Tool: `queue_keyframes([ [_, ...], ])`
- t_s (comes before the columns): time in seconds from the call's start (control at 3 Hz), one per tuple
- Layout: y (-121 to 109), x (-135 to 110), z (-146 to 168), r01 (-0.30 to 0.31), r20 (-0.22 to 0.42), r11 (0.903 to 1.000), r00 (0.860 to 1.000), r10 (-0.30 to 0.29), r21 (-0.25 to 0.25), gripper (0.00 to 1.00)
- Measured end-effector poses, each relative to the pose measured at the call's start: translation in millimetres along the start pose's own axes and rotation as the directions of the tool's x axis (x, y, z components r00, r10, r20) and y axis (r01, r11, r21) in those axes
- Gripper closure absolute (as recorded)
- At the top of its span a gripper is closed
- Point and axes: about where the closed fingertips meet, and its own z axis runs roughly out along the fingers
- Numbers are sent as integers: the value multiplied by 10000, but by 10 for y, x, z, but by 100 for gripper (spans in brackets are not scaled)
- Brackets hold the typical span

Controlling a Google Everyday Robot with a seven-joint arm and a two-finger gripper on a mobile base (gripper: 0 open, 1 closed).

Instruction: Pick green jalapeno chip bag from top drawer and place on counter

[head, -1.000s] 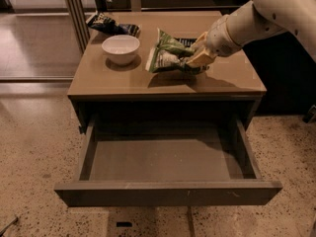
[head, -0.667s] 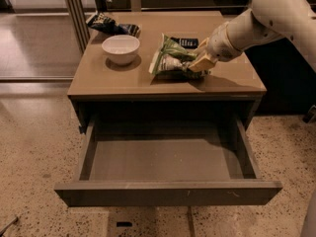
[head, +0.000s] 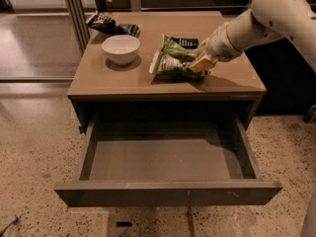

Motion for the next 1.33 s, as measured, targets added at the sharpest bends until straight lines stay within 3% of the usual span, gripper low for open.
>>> queue_keyframes([
  [0.67,0,0,1,0,0,10000,10000,0,-1,12],
  [1.0,0,0,1,0,0,10000,10000,0,-1,0],
  [1.33,0,0,1,0,0,10000,10000,0,-2,0],
])
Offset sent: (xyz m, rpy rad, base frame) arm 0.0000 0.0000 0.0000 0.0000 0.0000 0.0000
